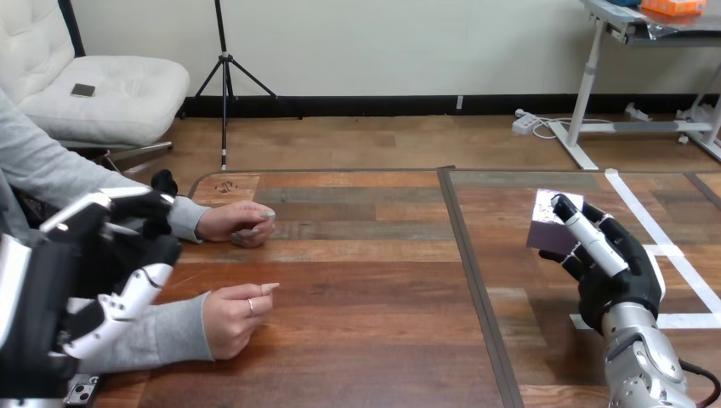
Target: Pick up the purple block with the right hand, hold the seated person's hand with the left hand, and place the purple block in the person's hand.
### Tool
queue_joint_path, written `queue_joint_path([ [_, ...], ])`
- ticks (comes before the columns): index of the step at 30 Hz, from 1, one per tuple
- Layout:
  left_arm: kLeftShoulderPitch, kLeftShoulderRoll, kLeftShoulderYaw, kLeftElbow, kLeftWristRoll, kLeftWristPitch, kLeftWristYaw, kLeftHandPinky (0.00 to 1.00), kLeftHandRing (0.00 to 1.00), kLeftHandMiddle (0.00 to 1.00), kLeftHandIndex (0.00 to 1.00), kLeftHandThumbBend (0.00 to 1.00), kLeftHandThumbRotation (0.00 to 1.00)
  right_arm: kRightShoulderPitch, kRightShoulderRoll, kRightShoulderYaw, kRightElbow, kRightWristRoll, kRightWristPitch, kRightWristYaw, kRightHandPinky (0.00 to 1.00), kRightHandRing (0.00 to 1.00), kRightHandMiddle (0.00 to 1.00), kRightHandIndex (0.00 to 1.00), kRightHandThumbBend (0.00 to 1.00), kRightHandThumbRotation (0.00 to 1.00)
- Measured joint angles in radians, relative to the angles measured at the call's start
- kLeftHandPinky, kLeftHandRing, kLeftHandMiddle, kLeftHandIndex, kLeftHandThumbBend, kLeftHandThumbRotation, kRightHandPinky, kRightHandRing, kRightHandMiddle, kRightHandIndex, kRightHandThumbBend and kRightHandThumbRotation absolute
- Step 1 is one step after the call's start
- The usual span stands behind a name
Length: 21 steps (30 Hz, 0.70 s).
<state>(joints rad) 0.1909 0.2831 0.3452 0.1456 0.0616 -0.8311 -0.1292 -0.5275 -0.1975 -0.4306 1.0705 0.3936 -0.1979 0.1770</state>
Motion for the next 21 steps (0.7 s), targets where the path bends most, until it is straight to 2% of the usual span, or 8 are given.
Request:
queue_joint_path([
  [5, 0.005, 0.012, 0.029, -0.043, 0.046, 0.036, 0.033, 0.75, 0.77, 0.73, 0.67, 0.66, 0.52, 0.004, 0.000, -0.002, -0.006, 0.003, 0.028, 0.018, 0.36, 0.42, 0.46, 0.46, 0.71, 0.00],
  [8, 0.005, 0.022, 0.041, -0.060, 0.077, 0.052, 0.053, 0.73, 0.77, 0.73, 0.68, 0.67, 0.52, 0.005, 0.000, -0.003, -0.012, 0.004, 0.056, 0.023, 0.36, 0.42, 0.47, 0.46, 0.71, 0.00],
  [12, 0.005, 0.033, 0.058, -0.075, 0.135, 0.061, 0.082, 0.64, 0.74, 0.73, 0.69, 0.71, 0.51, 0.007, 0.000, -0.009, -0.031, 0.020, 0.119, 0.020, 0.37, 0.42, 0.47, 0.46, 0.70, 0.00],
  [17, 0.005, 0.048, 0.068, -0.100, 0.210, 0.089, 0.112, 0.58, 0.72, 0.73, 0.70, 0.75, 0.49, 0.012, 0.003, -0.013, -0.066, 0.041, 0.203, 0.003, 0.36, 0.41, 0.47, 0.46, 0.69, 0.00],
  [20, 0.005, 0.058, 0.069, -0.114, 0.253, 0.104, 0.129, 0.56, 0.72, 0.74, 0.71, 0.79, 0.47, 0.019, 0.005, -0.013, -0.091, 0.042, 0.237, -0.007, 0.36, 0.41, 0.46, 0.46, 0.68, 0.00],
  [21, 0.005, 0.062, 0.069, -0.119, 0.269, 0.110, 0.134, 0.54, 0.71, 0.74, 0.72, 0.83, 0.45, 0.023, 0.006, -0.013, -0.103, 0.043, 0.247, -0.009, 0.36, 0.41, 0.46, 0.46, 0.68, 0.00],
])
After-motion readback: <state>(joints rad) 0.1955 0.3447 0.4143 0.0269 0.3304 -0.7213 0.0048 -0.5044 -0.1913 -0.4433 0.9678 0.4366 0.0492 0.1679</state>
